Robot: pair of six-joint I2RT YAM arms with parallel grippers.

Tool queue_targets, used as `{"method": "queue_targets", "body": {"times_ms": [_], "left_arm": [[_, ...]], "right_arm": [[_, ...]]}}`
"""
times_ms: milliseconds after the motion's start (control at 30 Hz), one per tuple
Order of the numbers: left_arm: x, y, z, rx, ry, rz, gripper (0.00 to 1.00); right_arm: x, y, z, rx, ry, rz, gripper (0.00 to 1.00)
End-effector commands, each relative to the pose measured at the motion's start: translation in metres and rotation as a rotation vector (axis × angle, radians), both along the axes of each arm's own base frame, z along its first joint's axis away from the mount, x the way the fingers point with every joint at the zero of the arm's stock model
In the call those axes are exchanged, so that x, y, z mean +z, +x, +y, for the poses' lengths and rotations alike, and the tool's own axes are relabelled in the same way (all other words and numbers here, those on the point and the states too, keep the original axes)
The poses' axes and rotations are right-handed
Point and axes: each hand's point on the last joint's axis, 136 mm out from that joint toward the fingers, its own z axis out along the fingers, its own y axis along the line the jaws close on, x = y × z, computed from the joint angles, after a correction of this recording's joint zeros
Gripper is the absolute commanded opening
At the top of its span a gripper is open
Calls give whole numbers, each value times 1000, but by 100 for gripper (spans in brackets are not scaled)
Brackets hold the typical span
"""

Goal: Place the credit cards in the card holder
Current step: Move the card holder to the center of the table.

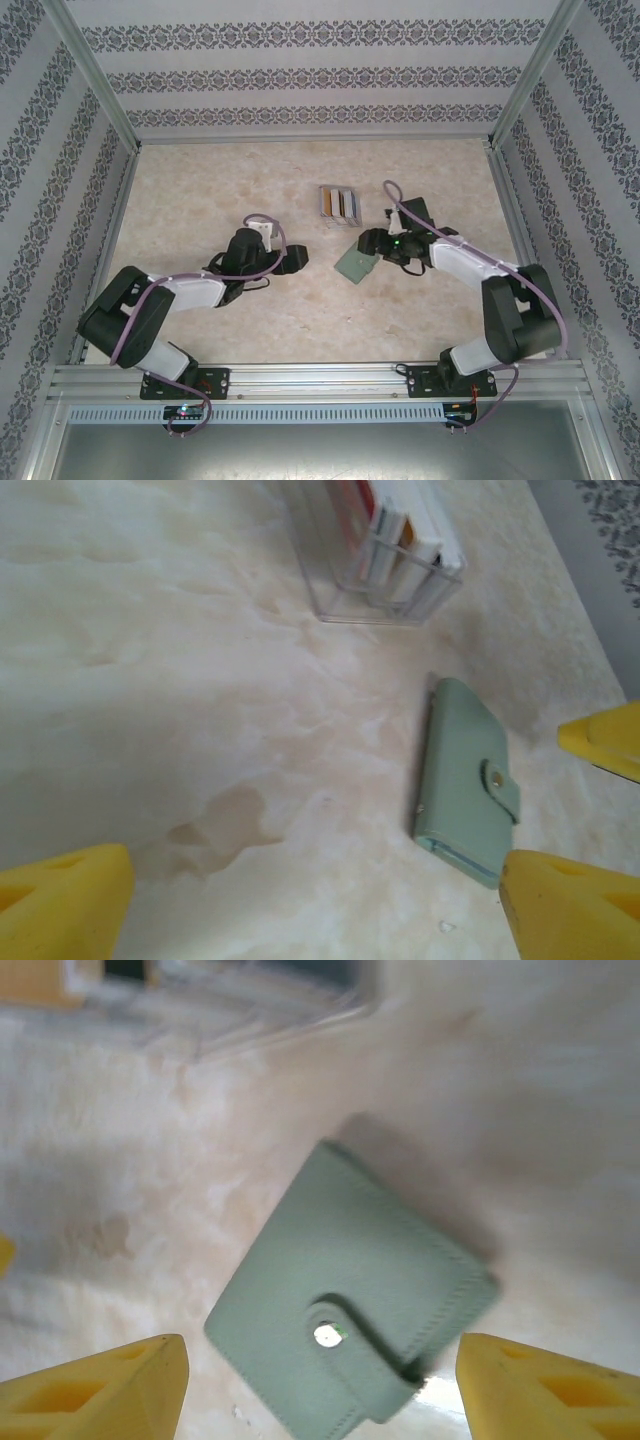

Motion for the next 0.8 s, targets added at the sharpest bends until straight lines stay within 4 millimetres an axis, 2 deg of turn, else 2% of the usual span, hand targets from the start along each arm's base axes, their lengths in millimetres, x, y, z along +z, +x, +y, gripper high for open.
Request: {"method": "queue_targets", "body": {"times_ms": [0,100,200,333,433,567,767], "left_arm": [[17,0,-26,-94,-77,-20,93],[9,-1,-33,-123,-73,-7,92],[4,-2,-42,-160,-92,32,90],[-2,-4,-54,-207,-120,61,86],[-4,-7,-63,-250,-148,85,79],[-10,-9,-70,-286,-153,118,69],[-27,-8,-78,-312,-169,184,62]], "right_arm": [[-13,-1,-22,-173,-21,41,72],[-23,-3,-26,-220,-23,74,71],[-30,5,-22,-241,-1,78,69],[-29,17,5,-172,66,57,65],[-28,23,22,-123,94,49,62],[-26,25,44,-92,150,66,60],[-14,26,69,-38,177,37,56]]}}
